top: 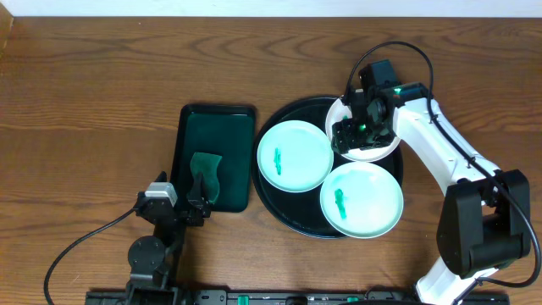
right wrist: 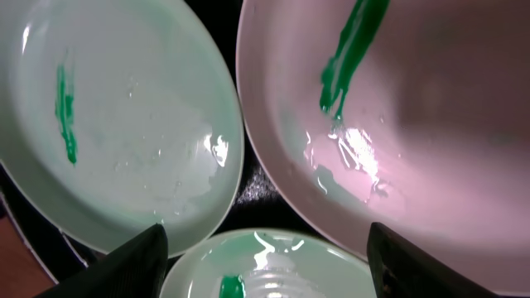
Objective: Clean dirty plates on tray and stack at the side
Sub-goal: 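Grip the pink plate rim with the right gripper and hold it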
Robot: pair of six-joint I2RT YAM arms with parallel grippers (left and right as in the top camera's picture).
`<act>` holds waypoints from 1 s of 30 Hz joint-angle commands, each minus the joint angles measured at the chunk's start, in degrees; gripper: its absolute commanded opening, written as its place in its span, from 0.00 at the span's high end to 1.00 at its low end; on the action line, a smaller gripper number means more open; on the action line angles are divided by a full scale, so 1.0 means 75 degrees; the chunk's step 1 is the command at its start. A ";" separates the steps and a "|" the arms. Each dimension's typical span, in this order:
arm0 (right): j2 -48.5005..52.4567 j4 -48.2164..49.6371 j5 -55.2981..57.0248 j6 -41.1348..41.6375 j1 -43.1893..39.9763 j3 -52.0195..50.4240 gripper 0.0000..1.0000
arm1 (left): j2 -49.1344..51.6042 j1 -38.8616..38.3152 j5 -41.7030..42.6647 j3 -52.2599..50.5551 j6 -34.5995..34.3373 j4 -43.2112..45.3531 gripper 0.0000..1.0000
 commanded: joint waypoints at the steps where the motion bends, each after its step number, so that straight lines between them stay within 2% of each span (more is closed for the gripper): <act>1: 0.0009 0.0102 0.0032 0.0003 0.0082 -0.0213 0.27 | -0.0052 -0.0020 -0.0035 -0.0085 0.0064 -0.0318 0.21; 4: 0.0009 0.0102 0.0032 0.0020 0.0082 -0.0219 0.36 | -0.0052 -0.0020 -0.0035 -0.0085 0.0064 -0.0318 0.21; 11: 0.0009 0.0265 0.0029 0.0166 0.0087 -0.0239 0.50 | -0.0052 -0.0020 -0.0035 -0.0085 0.0064 -0.0318 0.21; 16: 0.0012 0.0664 -0.0367 0.0697 0.0239 -0.0568 0.68 | -0.0052 -0.0020 -0.0035 -0.0085 0.0064 -0.0318 0.21; 24: 0.0012 0.0784 -0.0361 0.1005 0.0388 -0.0831 0.69 | -0.0052 -0.0020 -0.0035 -0.0085 0.0064 -0.0318 0.21; 30: 0.0012 0.1393 -0.0277 0.1524 0.0388 -0.1221 0.75 | -0.0052 -0.0020 -0.0035 -0.0085 0.0064 -0.0318 0.21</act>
